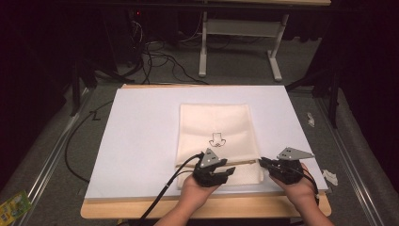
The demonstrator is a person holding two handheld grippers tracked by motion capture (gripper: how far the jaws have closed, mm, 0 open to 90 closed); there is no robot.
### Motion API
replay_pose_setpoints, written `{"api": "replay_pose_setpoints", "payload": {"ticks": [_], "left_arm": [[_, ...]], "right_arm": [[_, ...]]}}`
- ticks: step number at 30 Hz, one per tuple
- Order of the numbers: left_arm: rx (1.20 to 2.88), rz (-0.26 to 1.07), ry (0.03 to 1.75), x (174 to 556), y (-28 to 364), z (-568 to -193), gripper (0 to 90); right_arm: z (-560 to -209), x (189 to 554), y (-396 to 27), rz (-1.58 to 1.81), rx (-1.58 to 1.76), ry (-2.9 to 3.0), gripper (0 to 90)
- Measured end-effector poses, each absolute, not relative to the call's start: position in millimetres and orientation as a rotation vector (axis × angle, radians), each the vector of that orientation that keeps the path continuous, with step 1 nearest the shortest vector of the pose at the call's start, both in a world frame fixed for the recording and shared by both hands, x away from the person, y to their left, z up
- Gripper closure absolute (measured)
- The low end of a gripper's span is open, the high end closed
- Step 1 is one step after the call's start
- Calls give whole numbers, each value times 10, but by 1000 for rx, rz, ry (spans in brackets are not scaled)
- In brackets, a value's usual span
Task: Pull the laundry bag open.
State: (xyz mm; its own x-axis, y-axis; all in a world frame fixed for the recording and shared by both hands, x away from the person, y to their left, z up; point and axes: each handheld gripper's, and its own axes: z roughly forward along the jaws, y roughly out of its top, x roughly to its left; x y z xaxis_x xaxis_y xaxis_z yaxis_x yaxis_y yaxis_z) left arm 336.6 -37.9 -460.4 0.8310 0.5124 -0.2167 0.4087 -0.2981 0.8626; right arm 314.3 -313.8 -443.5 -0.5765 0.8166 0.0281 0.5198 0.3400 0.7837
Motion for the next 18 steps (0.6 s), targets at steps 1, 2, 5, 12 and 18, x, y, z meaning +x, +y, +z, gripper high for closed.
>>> {"api": "replay_pose_setpoints", "payload": {"ticks": [1, 2, 5, 12, 18], "left_arm": [[1932, 118, 688, 3373, -445, -4615, 570], [1932, 118, 688, 3373, -445, -4615, 574], [1942, 120, 679, 3405, -653, -4636, 582], [1958, 118, 679, 3441, -877, -4667, 640], [1934, 133, 696, 3448, -973, -4682, 715]], "right_arm": [[-4431, 3140, -3137, 1107, 1177, 2237, 850], [-4431, 3140, -3137, 1107, 1177, 2237, 850], [-4422, 3141, -3137, 1111, 1158, 2235, 850], [-4398, 3127, -3131, 1131, 1150, 2228, 850], [-4385, 3118, -3127, 1153, 1145, 2223, 850]]}}
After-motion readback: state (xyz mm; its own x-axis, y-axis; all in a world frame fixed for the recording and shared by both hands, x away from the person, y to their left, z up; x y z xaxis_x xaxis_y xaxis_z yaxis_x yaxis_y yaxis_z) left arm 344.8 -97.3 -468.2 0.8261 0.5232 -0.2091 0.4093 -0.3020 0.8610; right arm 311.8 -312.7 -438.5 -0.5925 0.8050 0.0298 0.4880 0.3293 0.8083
